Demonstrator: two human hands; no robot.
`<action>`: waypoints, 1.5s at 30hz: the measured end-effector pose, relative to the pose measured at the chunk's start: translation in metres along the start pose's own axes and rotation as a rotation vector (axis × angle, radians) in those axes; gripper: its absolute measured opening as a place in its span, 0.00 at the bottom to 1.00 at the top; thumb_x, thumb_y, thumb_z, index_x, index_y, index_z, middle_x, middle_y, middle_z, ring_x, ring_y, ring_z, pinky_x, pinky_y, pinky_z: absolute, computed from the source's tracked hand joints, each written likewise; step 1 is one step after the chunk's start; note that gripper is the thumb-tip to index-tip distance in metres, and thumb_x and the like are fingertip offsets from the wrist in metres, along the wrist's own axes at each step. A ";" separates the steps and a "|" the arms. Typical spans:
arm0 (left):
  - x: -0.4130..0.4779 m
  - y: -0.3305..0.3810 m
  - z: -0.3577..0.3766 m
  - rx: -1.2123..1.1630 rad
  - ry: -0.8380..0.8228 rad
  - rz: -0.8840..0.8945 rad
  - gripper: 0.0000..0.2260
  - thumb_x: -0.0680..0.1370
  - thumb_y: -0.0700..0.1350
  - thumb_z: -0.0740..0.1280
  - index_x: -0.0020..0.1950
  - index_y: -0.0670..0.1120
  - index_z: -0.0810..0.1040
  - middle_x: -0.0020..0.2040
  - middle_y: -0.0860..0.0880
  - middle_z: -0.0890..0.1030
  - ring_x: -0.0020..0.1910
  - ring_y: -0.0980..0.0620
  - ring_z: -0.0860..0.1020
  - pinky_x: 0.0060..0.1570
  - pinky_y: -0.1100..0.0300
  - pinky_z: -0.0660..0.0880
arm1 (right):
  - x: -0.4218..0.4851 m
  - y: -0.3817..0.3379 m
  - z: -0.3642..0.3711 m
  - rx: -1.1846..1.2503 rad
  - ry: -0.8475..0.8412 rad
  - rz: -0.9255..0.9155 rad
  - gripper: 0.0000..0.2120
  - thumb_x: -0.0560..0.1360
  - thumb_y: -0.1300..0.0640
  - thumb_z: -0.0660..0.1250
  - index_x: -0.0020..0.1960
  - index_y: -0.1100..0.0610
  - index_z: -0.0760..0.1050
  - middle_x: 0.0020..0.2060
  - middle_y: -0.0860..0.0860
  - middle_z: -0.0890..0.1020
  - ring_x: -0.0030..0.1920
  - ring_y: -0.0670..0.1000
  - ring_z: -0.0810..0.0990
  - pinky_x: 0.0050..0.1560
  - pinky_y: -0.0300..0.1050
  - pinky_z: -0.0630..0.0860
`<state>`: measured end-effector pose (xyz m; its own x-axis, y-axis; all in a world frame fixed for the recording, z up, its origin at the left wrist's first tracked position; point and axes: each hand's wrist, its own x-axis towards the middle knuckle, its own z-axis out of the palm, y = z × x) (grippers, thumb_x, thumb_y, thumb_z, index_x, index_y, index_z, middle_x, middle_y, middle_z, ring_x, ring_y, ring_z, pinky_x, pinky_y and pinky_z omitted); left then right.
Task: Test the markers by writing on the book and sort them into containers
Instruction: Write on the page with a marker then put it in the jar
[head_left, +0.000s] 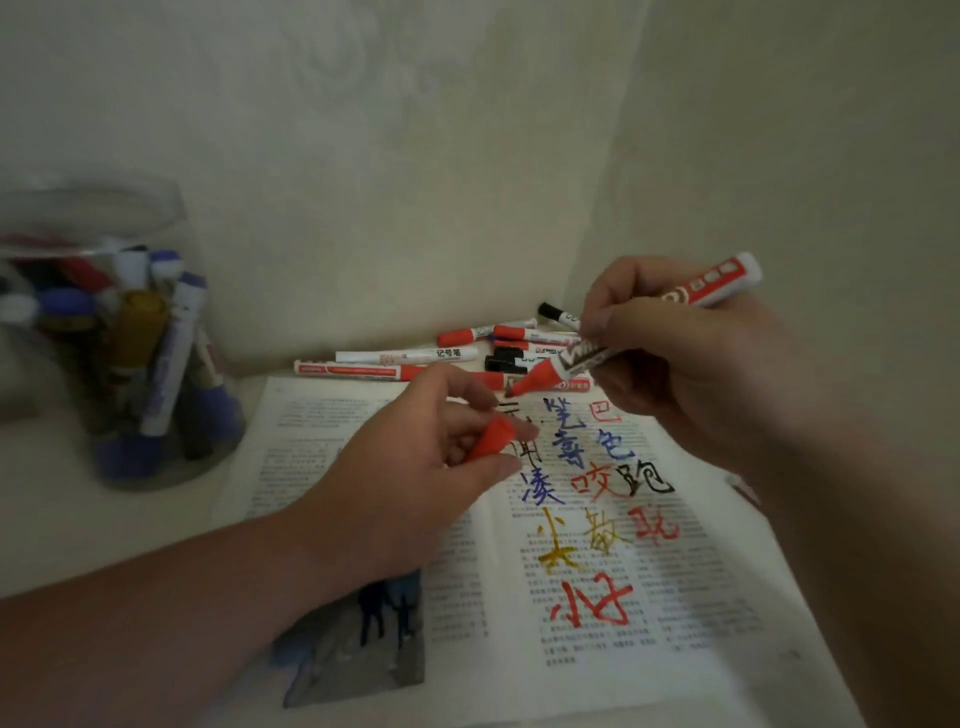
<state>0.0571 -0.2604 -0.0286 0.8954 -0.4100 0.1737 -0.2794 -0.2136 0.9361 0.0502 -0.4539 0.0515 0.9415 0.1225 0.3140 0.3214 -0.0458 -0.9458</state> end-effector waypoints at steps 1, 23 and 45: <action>-0.001 0.002 -0.001 -0.015 0.006 -0.014 0.15 0.76 0.40 0.74 0.53 0.53 0.70 0.50 0.61 0.86 0.49 0.59 0.83 0.56 0.55 0.77 | 0.001 0.007 -0.001 0.062 0.026 -0.011 0.09 0.63 0.64 0.69 0.35 0.67 0.70 0.21 0.56 0.67 0.21 0.49 0.61 0.26 0.38 0.54; 0.003 -0.003 -0.008 -0.250 0.011 0.087 0.09 0.73 0.53 0.74 0.51 0.52 0.86 0.37 0.56 0.83 0.39 0.58 0.80 0.45 0.65 0.74 | -0.022 0.045 -0.011 0.150 -0.219 0.085 0.13 0.64 0.55 0.80 0.47 0.55 0.86 0.39 0.61 0.84 0.36 0.56 0.83 0.24 0.38 0.72; 0.002 0.001 -0.019 -0.345 0.148 0.054 0.26 0.80 0.57 0.61 0.23 0.49 0.65 0.24 0.48 0.61 0.26 0.47 0.57 0.29 0.53 0.57 | -0.038 0.041 0.031 -0.656 -0.036 -0.370 0.06 0.75 0.51 0.73 0.43 0.53 0.84 0.30 0.46 0.80 0.30 0.46 0.77 0.32 0.41 0.72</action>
<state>0.0647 -0.2449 -0.0214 0.9302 -0.2742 0.2440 -0.2167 0.1264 0.9680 0.0247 -0.4295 -0.0021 0.7598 0.2762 0.5886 0.6214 -0.5748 -0.5324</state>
